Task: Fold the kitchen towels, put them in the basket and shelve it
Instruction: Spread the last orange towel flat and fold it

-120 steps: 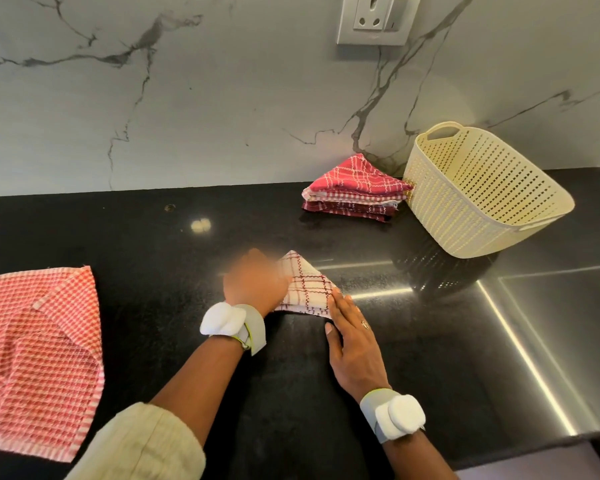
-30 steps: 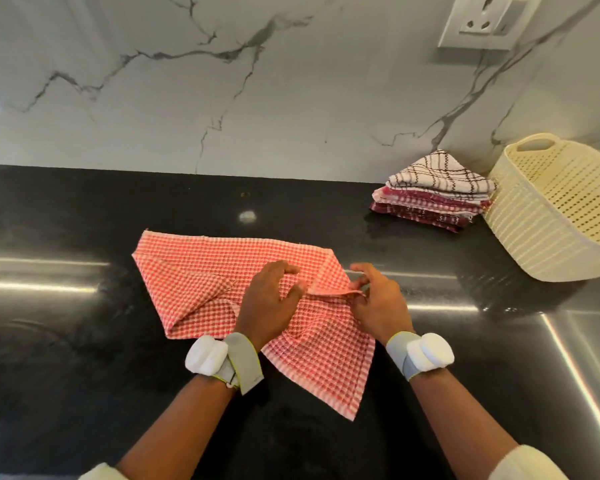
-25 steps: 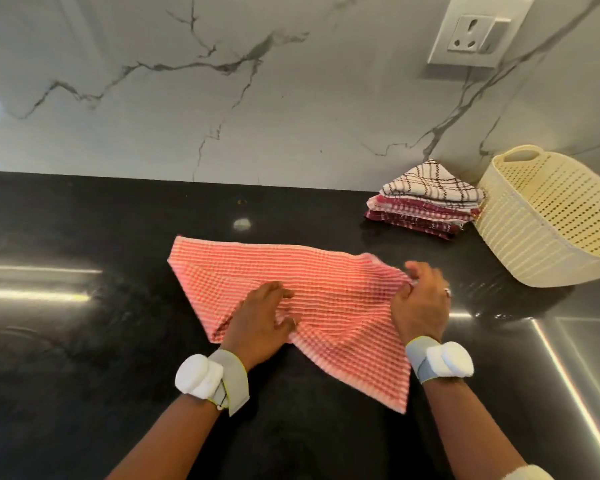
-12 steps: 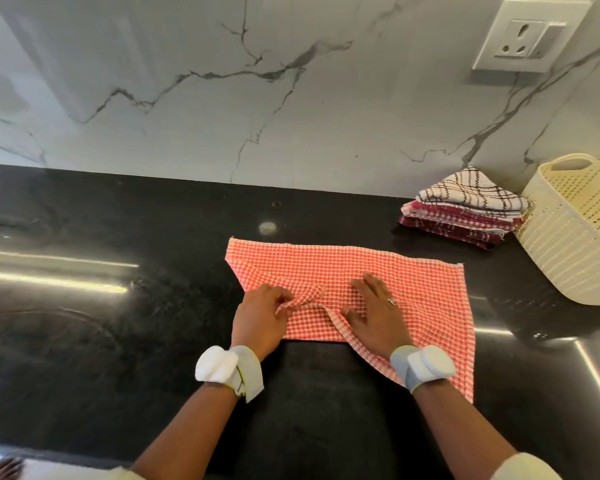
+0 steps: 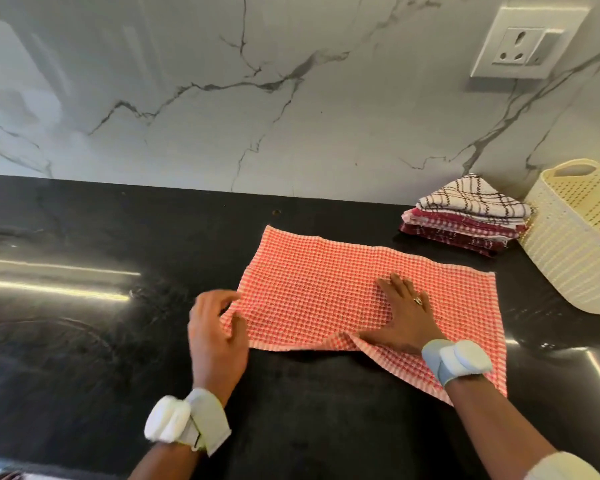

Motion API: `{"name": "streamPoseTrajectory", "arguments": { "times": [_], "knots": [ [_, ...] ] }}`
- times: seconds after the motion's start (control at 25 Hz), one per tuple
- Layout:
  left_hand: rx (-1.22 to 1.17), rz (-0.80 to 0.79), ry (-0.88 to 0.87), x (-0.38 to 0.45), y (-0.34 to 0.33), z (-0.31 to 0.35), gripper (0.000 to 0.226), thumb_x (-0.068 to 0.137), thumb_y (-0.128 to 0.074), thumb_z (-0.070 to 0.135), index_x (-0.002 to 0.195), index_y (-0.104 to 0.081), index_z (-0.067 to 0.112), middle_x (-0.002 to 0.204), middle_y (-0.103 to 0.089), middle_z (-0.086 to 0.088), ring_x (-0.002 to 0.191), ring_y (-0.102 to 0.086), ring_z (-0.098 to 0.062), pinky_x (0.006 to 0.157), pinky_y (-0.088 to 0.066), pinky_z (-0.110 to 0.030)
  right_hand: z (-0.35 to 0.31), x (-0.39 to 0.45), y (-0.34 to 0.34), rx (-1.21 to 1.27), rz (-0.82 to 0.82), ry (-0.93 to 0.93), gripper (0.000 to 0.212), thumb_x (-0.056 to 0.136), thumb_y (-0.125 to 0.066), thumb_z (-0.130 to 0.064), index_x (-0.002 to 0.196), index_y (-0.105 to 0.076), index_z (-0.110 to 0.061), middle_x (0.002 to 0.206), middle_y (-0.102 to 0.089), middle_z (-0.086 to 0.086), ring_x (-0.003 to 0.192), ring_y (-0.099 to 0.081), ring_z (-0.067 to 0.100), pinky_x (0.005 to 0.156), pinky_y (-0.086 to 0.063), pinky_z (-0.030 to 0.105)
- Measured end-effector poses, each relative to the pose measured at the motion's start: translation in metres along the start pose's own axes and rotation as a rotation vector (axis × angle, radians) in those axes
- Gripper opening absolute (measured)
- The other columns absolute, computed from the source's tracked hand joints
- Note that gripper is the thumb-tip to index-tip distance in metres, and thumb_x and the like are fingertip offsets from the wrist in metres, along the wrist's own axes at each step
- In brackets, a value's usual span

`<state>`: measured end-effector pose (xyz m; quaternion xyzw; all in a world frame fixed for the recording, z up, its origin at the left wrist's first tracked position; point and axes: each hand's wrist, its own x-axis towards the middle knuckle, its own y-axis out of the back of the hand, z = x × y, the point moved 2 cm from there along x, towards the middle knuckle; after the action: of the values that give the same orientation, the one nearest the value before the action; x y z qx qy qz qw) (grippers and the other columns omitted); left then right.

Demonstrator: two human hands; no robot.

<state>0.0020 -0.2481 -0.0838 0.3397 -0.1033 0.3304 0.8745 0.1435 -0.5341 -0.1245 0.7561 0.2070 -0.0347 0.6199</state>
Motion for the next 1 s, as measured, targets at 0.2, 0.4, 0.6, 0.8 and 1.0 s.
{"name": "streamPoseTrajectory", "arguments": {
  "times": [0.2, 0.4, 0.6, 0.8, 1.0],
  "knots": [
    [0.294, -0.750, -0.081, 0.020, -0.067, 0.039, 0.051, 0.095, -0.048, 0.048, 0.141, -0.037, 0.029, 0.152, -0.030, 0.005, 0.143, -0.022, -0.018, 0.117, -0.024, -0.042, 0.003, 0.002, 0.003, -0.093, -0.214, 0.064, 0.142, 0.047, -0.061, -0.089, 0.144, 0.029, -0.038, 0.150, 0.041, -0.002, 0.137, 0.037, 0.026, 0.109, 0.021, 0.052],
    [0.484, -0.854, -0.142, 0.019, -0.099, 0.041, 0.063, 0.095, -0.035, 0.060, 0.150, -0.020, 0.032, 0.162, -0.003, 0.006, 0.149, 0.003, -0.021, 0.119, -0.004, -0.045, -0.007, -0.005, 0.015, 0.194, -0.068, 0.064, 0.125, 0.062, -0.061, -0.082, 0.150, 0.016, -0.036, 0.161, 0.014, -0.003, 0.148, 0.010, 0.025, 0.118, 0.002, 0.051],
    [0.396, -0.807, -0.173, 0.050, -0.118, 0.048, 0.061, 0.099, -0.034, 0.052, 0.152, -0.016, 0.029, 0.162, -0.009, 0.006, 0.149, -0.008, -0.020, 0.119, -0.012, -0.040, -0.027, 0.004, 0.024, 0.141, 0.350, -0.024, 0.073, 0.091, -0.039, -0.063, 0.151, -0.022, -0.025, 0.160, -0.021, 0.000, 0.147, -0.017, 0.024, 0.120, -0.006, 0.047],
    [0.560, -0.839, -0.194, 0.044, -0.165, 0.033, 0.062, 0.098, -0.010, 0.058, 0.152, 0.008, 0.033, 0.160, 0.013, 0.005, 0.148, 0.011, -0.022, 0.119, 0.006, -0.043, -0.034, 0.022, -0.004, 0.030, 0.232, 0.005, 0.069, 0.097, -0.018, -0.061, 0.154, -0.003, -0.026, 0.162, -0.004, -0.002, 0.149, 0.000, 0.022, 0.118, 0.012, 0.046],
    [0.643, -0.784, -0.184, 0.043, -0.167, 0.012, 0.069, 0.091, -0.004, 0.069, 0.151, 0.012, 0.038, 0.156, 0.022, 0.009, 0.146, 0.018, -0.024, 0.119, 0.009, -0.051, -0.004, 0.016, -0.022, -0.048, 0.234, -0.054, 0.074, 0.090, -0.008, -0.074, 0.151, 0.009, -0.038, 0.158, 0.019, -0.006, 0.146, 0.020, 0.020, 0.116, 0.016, 0.040]
  ]
}}
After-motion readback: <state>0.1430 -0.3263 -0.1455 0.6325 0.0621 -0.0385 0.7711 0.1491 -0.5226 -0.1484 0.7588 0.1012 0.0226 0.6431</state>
